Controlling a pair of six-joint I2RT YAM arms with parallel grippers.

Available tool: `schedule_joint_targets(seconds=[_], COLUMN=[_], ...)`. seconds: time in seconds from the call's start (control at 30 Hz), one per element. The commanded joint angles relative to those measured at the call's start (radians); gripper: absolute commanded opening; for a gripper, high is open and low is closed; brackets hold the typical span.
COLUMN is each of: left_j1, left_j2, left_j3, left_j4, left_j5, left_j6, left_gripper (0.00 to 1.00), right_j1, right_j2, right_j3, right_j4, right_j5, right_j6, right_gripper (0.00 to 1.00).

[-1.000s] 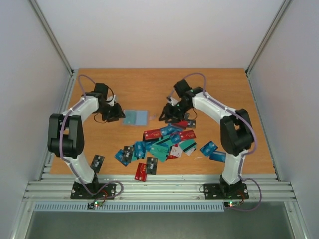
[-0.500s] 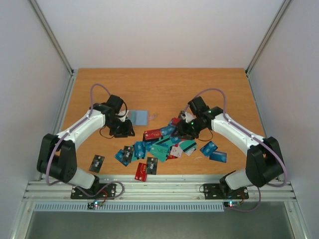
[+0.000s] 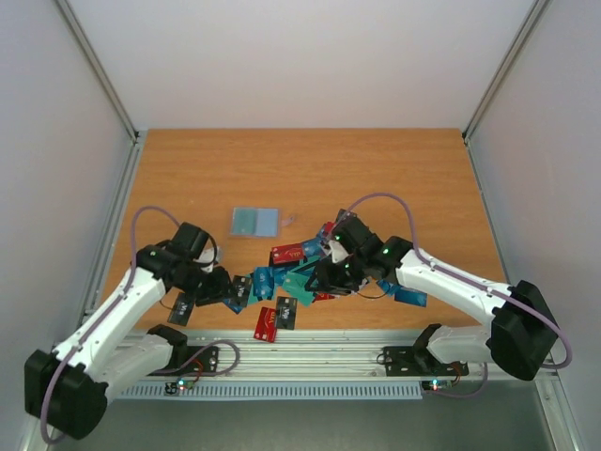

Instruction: Put the credit cards into the card holder

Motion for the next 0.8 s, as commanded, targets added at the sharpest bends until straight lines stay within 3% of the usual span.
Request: schedule_joint_targets(seconds=[0.0, 0.1, 0.27, 0.77], left_j1=[-0.007, -0.018, -0.045, -0.303], left_j2=[-0.121, -0.197, -0.26, -0.148], left_j3=[-0.105, -0.197, -0.211, -0.345], left_j4=[-0.009, 0.038, 0.034, 0.384], left_j5=[0.039, 0.057, 0.006, -0.042], left_j6=[-0.121, -0.196, -0.281, -0.47], left_gripper=[0.43, 0.43, 0.45, 0.48], right_j1=[0.101, 0.128, 0.154, 0.164], right_j2=[0.007, 0.038, 0.096, 0.276], right_j3=[-0.011, -0.016, -0.006, -0.002], right_j4=[0.108, 0.158, 0.22, 0.334], right_j5=[0.059, 0.059, 0.038, -0.029], right_j6=[0.063, 0.082, 0.093, 0.08], right_gripper=[0.4, 0.4, 0.4, 0.4])
